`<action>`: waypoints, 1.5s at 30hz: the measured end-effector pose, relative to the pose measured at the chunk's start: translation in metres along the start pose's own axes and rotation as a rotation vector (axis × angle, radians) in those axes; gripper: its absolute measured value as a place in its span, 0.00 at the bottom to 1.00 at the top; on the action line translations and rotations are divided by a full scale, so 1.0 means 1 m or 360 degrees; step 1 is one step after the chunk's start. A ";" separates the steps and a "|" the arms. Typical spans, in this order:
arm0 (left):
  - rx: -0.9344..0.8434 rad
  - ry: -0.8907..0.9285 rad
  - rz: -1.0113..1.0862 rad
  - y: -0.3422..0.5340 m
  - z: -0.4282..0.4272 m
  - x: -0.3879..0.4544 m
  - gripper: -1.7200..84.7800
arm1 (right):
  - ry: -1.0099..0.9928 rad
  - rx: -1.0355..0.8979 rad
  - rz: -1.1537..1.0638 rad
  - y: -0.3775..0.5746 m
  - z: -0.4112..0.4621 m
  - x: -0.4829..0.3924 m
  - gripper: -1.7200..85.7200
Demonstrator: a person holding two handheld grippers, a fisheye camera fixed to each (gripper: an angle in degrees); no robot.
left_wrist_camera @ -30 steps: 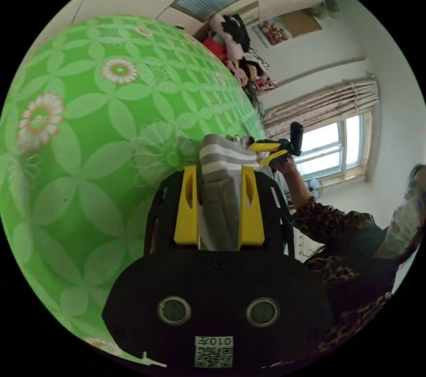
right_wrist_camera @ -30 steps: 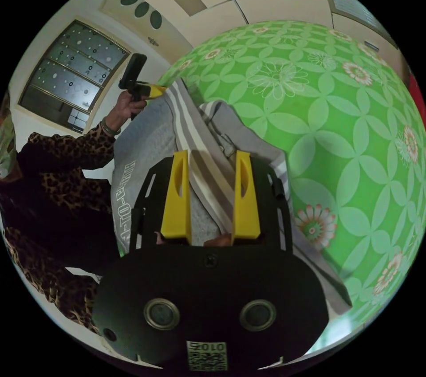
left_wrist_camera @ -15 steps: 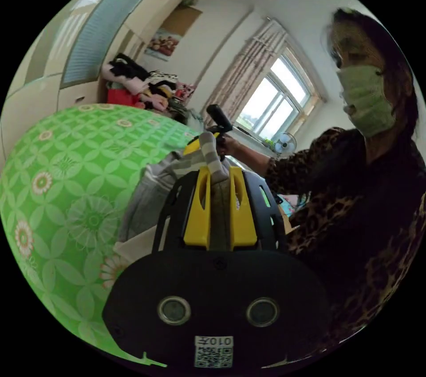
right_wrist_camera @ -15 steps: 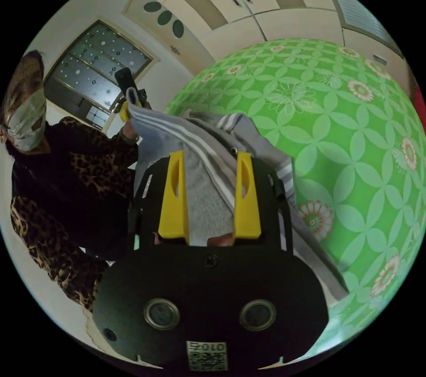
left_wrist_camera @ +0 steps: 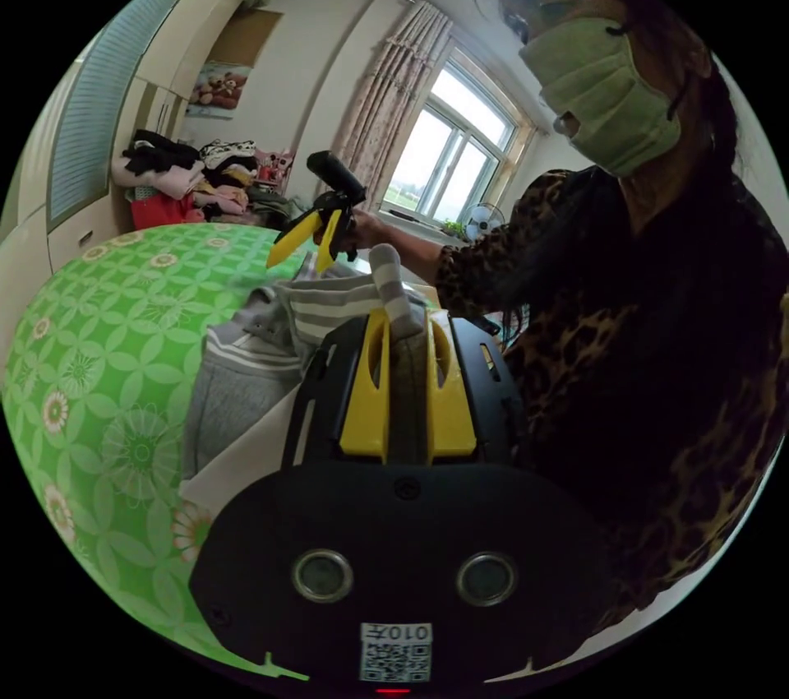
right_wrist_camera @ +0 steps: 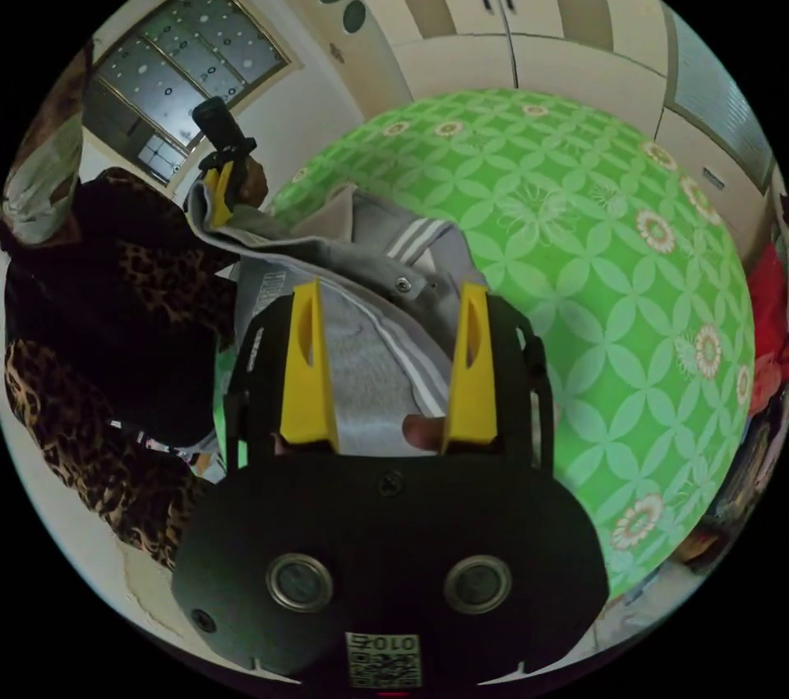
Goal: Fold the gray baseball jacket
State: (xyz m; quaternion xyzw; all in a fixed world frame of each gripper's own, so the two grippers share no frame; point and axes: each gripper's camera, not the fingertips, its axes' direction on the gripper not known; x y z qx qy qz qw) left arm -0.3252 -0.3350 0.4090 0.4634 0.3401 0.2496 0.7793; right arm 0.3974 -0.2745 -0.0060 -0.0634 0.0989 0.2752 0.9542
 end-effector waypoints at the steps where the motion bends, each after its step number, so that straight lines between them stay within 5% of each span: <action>1: 0.0004 0.0016 0.0018 -0.001 0.000 0.001 0.13 | 0.0013 -0.0095 -0.0023 -0.008 0.007 0.001 0.25; 5: 0.0041 0.0096 0.0129 -0.008 -0.005 0.005 0.13 | -0.0081 -0.0509 -0.0149 -0.029 0.045 -0.005 0.22; 8: 0.0120 0.0025 0.0025 -0.006 -0.021 -0.016 0.13 | -0.0178 -0.0509 -0.0174 -0.023 0.047 -0.004 0.11; 14: 0.0356 -0.0271 -0.0485 -0.005 -0.080 -0.091 0.12 | -0.0182 -0.0237 -0.0046 -0.025 -0.010 0.015 0.09; 19: 0.0034 -0.0420 -0.1065 0.035 -0.054 -0.204 0.12 | -0.0260 -0.0466 0.0267 -0.025 0.046 0.070 0.10; 27: -0.0046 -0.0522 -0.1341 0.064 -0.054 -0.245 0.08 | -0.0418 0.0107 0.0553 0.057 -0.015 0.095 0.12; 32: 0.0071 -0.0412 -0.1215 0.065 -0.082 -0.239 0.05 | -0.0452 0.0806 0.0908 0.209 -0.094 0.053 0.12; 36: 0.0230 -0.0629 -0.1493 0.100 -0.128 -0.229 0.02 | -0.0481 0.1157 0.1161 0.319 -0.111 -0.008 0.10; 40: 0.0303 -0.0415 -0.1094 0.055 -0.106 -0.180 0.02 | -0.0590 0.1386 0.1167 0.364 -0.084 -0.094 0.06; 45: -0.0164 -0.0041 -0.0731 0.012 0.028 -0.133 0.02 | -0.0731 0.1409 0.1124 0.348 -0.028 -0.135 0.05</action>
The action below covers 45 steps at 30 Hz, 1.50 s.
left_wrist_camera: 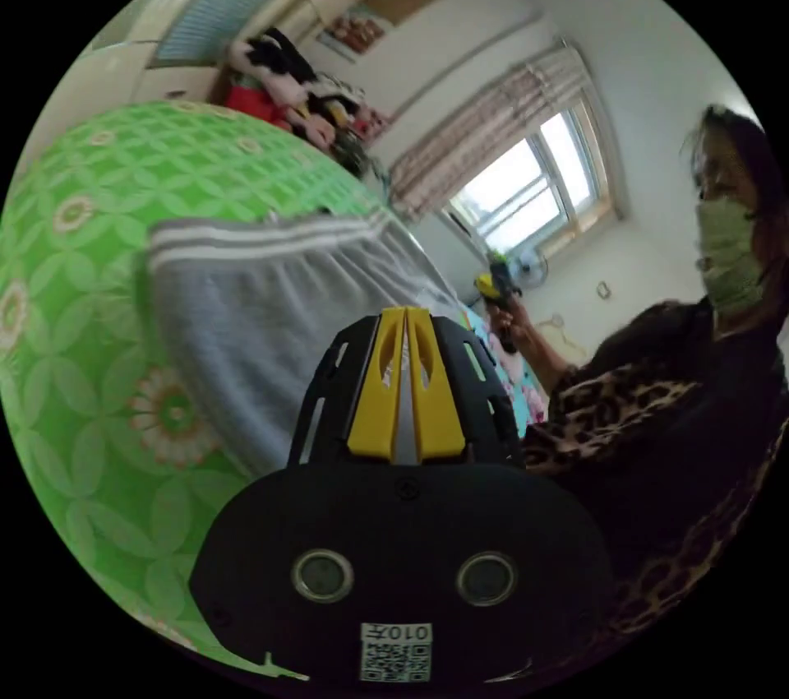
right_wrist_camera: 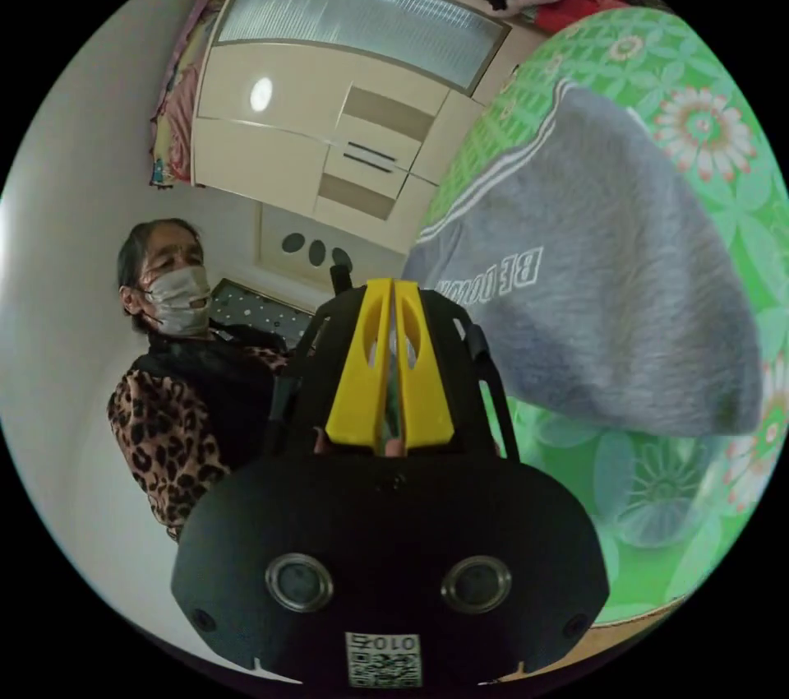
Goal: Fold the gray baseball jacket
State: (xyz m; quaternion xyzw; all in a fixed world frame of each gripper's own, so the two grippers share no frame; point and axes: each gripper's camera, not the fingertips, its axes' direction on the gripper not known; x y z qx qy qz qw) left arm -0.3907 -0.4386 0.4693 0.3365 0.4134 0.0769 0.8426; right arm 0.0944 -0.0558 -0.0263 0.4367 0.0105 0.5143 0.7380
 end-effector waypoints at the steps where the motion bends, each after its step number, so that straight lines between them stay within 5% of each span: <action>1: -0.0050 -0.0020 -0.0024 0.003 0.011 -0.001 0.02 | 0.0058 -0.0011 0.0096 0.005 0.008 0.010 0.05; 3: -0.0267 -0.0360 -0.0154 0.018 0.042 -0.019 0.02 | 0.0308 -0.0101 0.0246 0.007 0.020 0.028 0.04; 9: -0.0064 0.0092 -0.0353 0.042 0.031 -0.063 0.02 | 0.0453 -0.0209 0.0258 0.002 0.023 0.025 0.03; 13: -0.0071 0.0031 -0.0369 0.045 0.031 -0.055 0.02 | 0.0385 -0.0189 0.0400 0.001 0.013 0.017 0.04; 18: -0.0032 0.0047 -0.0368 0.065 0.038 -0.040 0.02 | 0.0180 -0.0055 -0.0032 -0.007 0.035 -0.049 0.04; 22: 0.0107 0.0206 -0.0493 0.088 0.043 -0.043 0.02 | 0.0380 -0.0420 0.0106 -0.018 0.087 -0.002 0.03; 24: 0.0103 0.0091 -0.0480 0.100 0.049 -0.021 0.02 | 0.0109 -0.0395 0.0236 -0.019 0.072 0.018 0.03; 29: 0.0093 0.0107 -0.0602 0.133 0.083 0.022 0.02 | 0.0130 -0.0777 0.0165 -0.042 0.061 0.012 0.03; 32: -0.0027 0.0035 -0.0581 0.134 0.106 0.055 0.02 | 0.0071 -0.0977 0.0126 -0.052 0.058 0.011 0.03; 35: -0.0369 -0.0076 -0.0214 0.098 0.120 0.107 0.02 | 0.0011 -0.1087 0.0098 -0.052 0.048 -0.002 0.04; 38: -0.0313 -0.0258 0.0212 0.050 0.085 0.149 0.02 | -0.0071 -0.0780 -0.0202 -0.037 -0.004 -0.044 0.05; 41: -0.0149 -0.0254 0.0209 -0.001 0.049 0.120 0.03 | -0.0039 -0.0128 -0.0462 -0.002 -0.086 -0.089 0.06; 45: -0.0130 -0.0233 0.0176 -0.067 0.032 0.086 0.04 | 0.0302 0.0330 -0.0730 0.045 -0.149 -0.167 0.12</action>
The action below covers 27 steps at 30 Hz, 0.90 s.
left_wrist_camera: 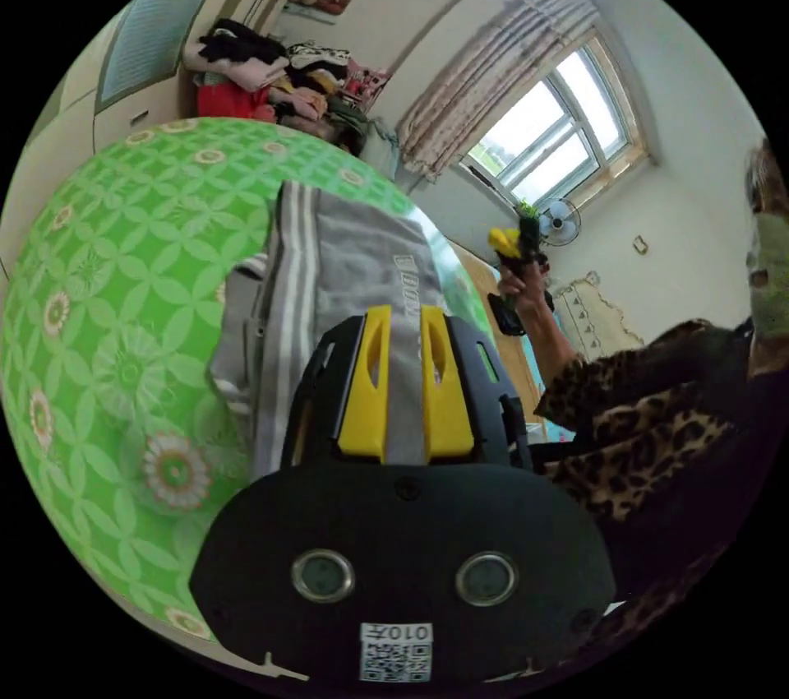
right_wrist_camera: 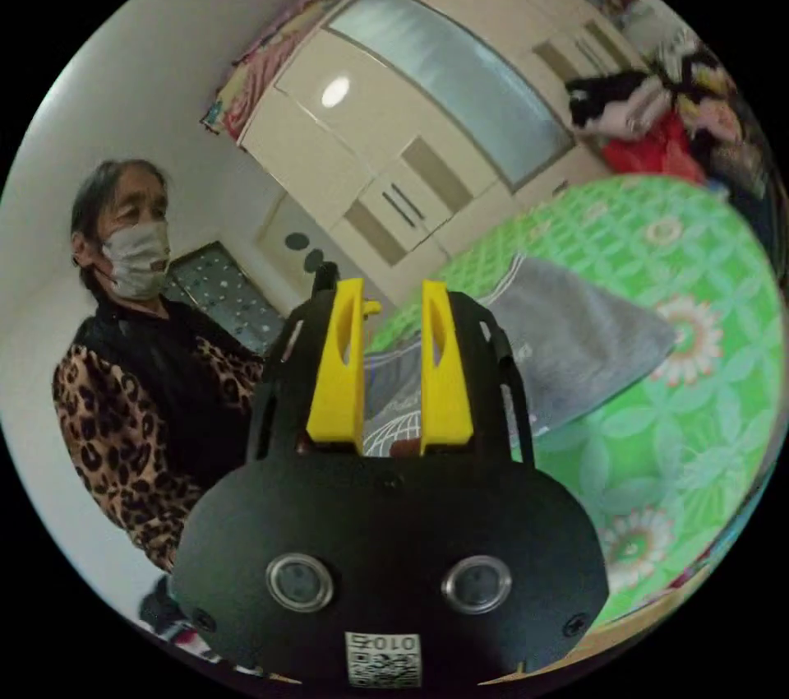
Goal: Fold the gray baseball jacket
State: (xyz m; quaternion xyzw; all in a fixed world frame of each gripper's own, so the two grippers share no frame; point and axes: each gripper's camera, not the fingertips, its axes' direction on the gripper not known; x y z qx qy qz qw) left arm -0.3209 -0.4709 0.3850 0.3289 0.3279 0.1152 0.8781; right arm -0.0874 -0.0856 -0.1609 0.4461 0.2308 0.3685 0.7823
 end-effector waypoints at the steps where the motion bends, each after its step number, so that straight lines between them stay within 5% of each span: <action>1: 0.0031 -0.0026 0.0066 -0.008 -0.006 0.007 0.04 | 0.0213 0.0079 -0.0166 -0.001 -0.015 -0.033 0.12; 4: 0.0275 -0.0309 0.0264 -0.029 -0.029 0.032 0.03 | 0.0615 0.0251 -0.0503 0.011 -0.017 -0.075 0.11; 6: 0.0524 0.0000 0.0003 -0.029 -0.024 -0.010 0.03 | 0.0413 0.0568 -0.0366 0.023 -0.017 -0.060 0.10; 8: 0.0418 0.0297 0.0058 -0.040 0.000 -0.032 0.03 | 0.0163 0.0427 -0.0165 0.018 -0.009 -0.037 0.07; 9: 0.0437 0.0170 0.0097 -0.041 0.006 -0.034 0.03 | 0.0166 0.0391 -0.0144 0.018 -0.008 -0.036 0.07; 11: 0.0419 0.0039 0.0032 -0.046 0.019 -0.052 0.02 | 0.0433 0.0305 0.0109 0.022 -0.008 -0.026 0.06; 14: 0.0274 0.0269 -0.0184 -0.058 0.059 -0.124 0.02 | 0.0812 0.0064 0.0474 0.025 0.003 -0.015 0.05; 20: 0.0119 0.0347 -0.0061 -0.050 0.095 -0.129 0.02 | 0.1256 -0.0412 0.0592 0.010 0.064 -0.019 0.05; 27: -0.0069 0.0325 0.0050 -0.050 0.119 -0.117 0.02 | 0.1287 -0.0276 0.0828 0.022 0.064 -0.003 0.05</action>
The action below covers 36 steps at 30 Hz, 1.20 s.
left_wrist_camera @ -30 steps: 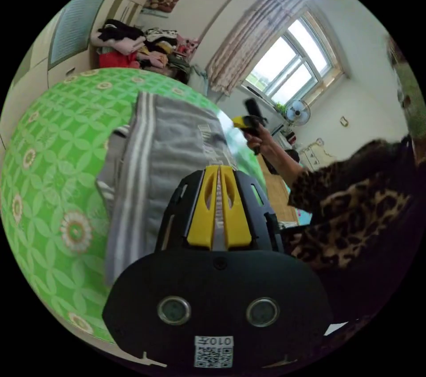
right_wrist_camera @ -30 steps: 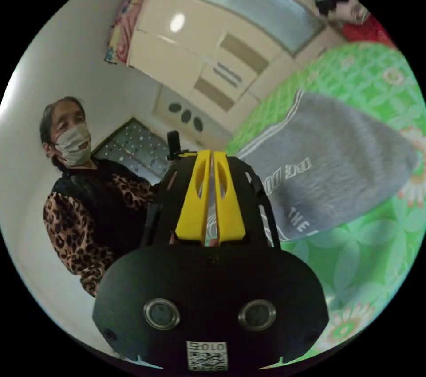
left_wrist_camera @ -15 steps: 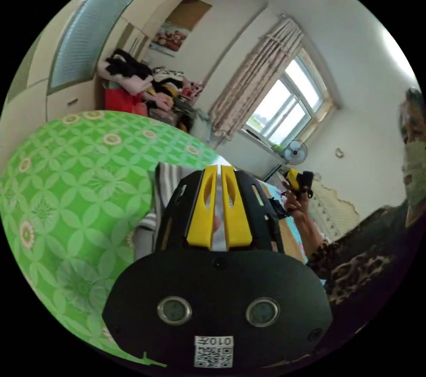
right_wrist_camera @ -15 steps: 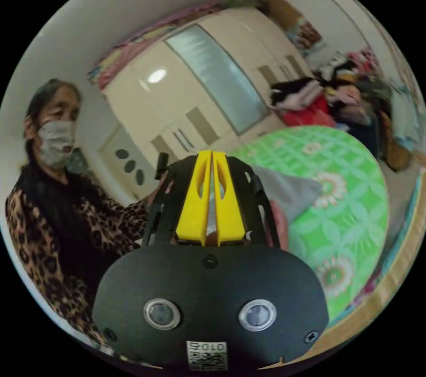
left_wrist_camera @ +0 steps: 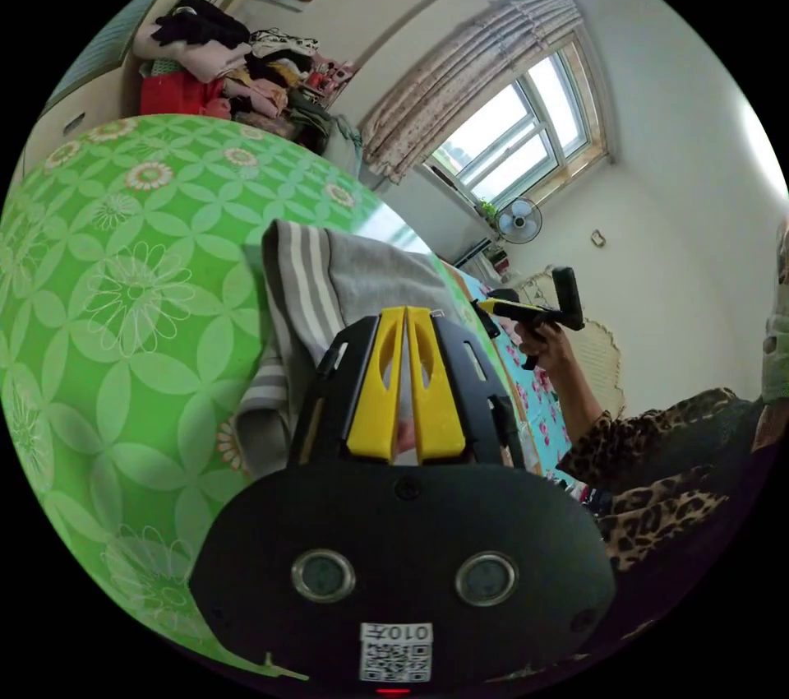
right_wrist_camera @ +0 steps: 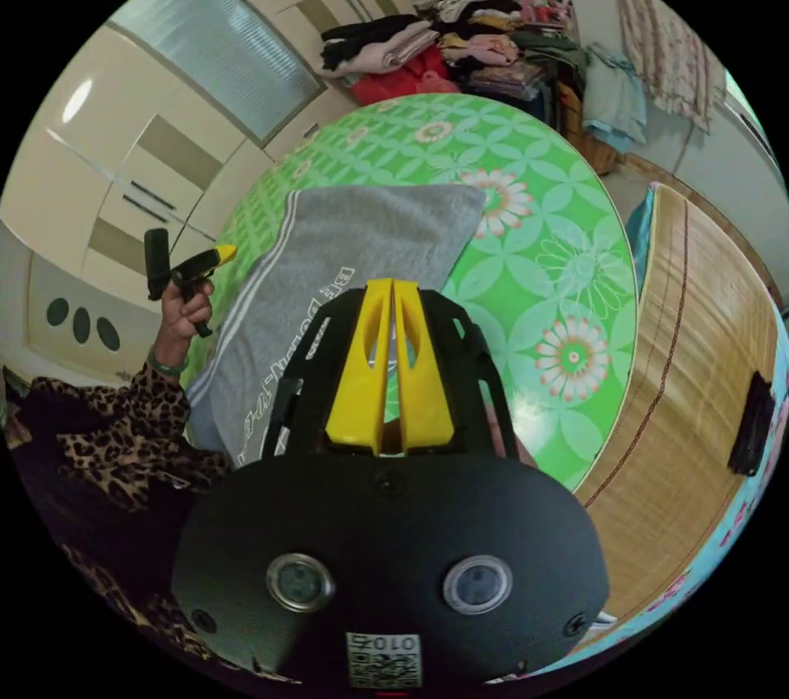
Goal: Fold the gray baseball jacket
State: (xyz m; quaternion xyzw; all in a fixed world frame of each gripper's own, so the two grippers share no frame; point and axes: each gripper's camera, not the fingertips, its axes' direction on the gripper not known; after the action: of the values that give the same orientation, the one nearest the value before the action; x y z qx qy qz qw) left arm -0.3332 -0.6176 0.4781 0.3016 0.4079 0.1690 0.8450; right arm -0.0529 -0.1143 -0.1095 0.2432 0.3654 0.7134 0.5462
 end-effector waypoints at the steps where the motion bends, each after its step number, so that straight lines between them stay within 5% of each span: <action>1: -0.0005 0.0001 -0.0005 0.001 0.000 -0.001 0.02 | -0.0060 0.0057 -0.0009 0.005 -0.003 0.002 0.05; 5: -0.0062 -0.0021 -0.0049 0.011 0.005 -0.011 0.02 | -0.0453 0.0241 -0.0342 0.019 -0.011 -0.007 0.05; 12: 0.0097 -0.0084 0.0051 0.009 -0.009 0.002 0.02 | -0.0595 0.0484 -0.0693 0.019 -0.048 -0.039 0.08; 15: 0.0154 -0.0017 0.0026 0.004 -0.014 -0.008 0.04 | -0.0759 0.0315 -0.0771 0.003 -0.035 -0.033 0.08; 18: 0.0134 0.0154 -0.0059 0.001 -0.011 -0.035 0.06 | -0.0957 0.0198 -0.0630 -0.012 -0.011 -0.008 0.08; 26: 0.0069 0.0089 -0.0252 -0.012 -0.007 -0.099 0.09 | -0.0852 0.0201 -0.0047 -0.022 0.025 0.086 0.11; 29: 0.0023 0.0029 -0.0282 -0.022 0.004 -0.113 0.10 | -0.0981 0.0081 0.0046 -0.039 0.045 0.110 0.20; 36: -0.0121 0.0089 -0.0309 -0.055 0.035 -0.146 0.16 | -0.0926 0.0022 0.0188 -0.069 0.072 0.137 0.23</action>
State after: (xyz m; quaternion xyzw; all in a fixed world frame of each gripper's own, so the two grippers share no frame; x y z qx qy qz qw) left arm -0.3929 -0.7497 0.5453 0.2236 0.4521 0.1100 0.8565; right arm 0.0030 0.0450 -0.1268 0.4620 0.1838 0.6417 0.5839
